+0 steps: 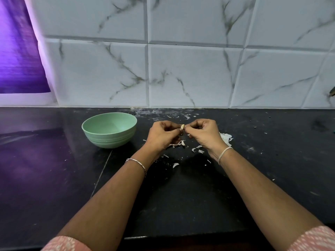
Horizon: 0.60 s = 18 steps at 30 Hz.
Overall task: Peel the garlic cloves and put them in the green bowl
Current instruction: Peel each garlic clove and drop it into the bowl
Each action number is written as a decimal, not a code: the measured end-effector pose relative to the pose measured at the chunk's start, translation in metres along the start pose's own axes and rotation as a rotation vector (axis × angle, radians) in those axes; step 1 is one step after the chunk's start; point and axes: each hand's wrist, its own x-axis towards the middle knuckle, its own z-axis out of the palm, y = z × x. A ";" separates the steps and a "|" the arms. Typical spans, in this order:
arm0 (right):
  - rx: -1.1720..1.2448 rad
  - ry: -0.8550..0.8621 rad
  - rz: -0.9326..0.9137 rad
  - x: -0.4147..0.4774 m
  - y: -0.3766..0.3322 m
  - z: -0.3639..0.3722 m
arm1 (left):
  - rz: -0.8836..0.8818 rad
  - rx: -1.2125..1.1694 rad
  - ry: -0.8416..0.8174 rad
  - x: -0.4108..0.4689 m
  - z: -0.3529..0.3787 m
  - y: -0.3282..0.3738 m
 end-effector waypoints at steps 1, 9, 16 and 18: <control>0.005 -0.003 -0.001 0.000 0.000 0.000 | 0.002 0.000 0.002 0.000 0.000 0.000; 0.018 -0.019 -0.007 0.001 0.003 0.000 | -0.013 -0.027 -0.007 0.001 0.000 -0.001; 0.047 -0.004 0.003 0.001 0.001 0.001 | -0.001 -0.009 -0.014 0.000 0.000 0.001; 0.057 -0.007 -0.002 0.002 0.002 0.001 | 0.002 -0.004 -0.016 0.001 0.000 0.001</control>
